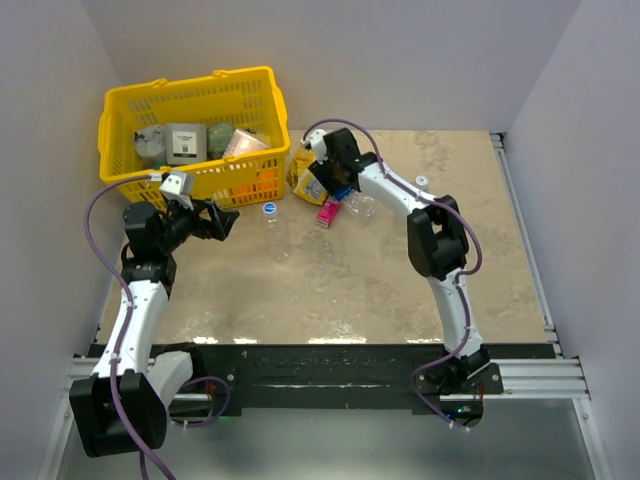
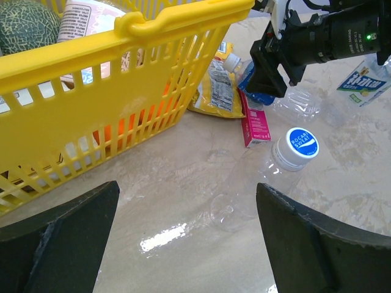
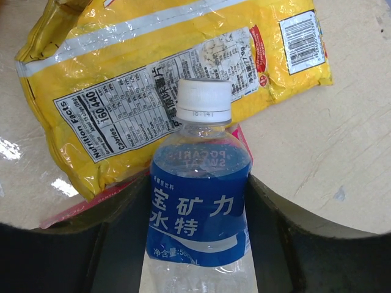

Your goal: Screw on the bottle caps

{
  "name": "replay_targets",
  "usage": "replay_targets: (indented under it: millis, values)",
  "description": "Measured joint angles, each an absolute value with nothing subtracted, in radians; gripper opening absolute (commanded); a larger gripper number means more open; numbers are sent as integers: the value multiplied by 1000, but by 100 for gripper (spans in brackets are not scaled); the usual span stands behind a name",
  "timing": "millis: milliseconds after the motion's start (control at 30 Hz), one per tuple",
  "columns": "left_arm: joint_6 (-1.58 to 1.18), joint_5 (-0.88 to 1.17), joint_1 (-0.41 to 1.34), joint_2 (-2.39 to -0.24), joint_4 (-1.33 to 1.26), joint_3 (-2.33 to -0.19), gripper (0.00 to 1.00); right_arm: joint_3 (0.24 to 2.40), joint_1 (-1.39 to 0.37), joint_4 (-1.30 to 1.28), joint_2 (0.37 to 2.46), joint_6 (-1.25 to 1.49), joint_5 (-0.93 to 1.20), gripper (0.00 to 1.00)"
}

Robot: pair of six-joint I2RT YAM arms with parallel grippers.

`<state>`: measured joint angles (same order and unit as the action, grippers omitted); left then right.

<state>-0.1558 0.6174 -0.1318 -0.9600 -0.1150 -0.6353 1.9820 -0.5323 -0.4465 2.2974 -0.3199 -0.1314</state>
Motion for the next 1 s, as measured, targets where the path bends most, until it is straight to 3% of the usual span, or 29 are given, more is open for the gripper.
replay_targets:
  millis: [233,400,633,767,1000]
  values:
    - [-156,620,-132,-965,-115,-636,99,1983,-527,-450,2290,-319,-84,38]
    - [-154,661,-132,-968,-115,-642,99,1964,-521,-483,2209,-300,63,28]
    - [-146,766,-78,-1015,-149,-770,96,1726,-522,-391,1804,-260,317,27]
    - [-158,783,21,-1061,-184,-892,88,1564,-523,-237,1566,-236,433,26]
    - [-360,860,90,-1195,-387,-1053,87,1441,-525,-84,1445,-201,521,25]
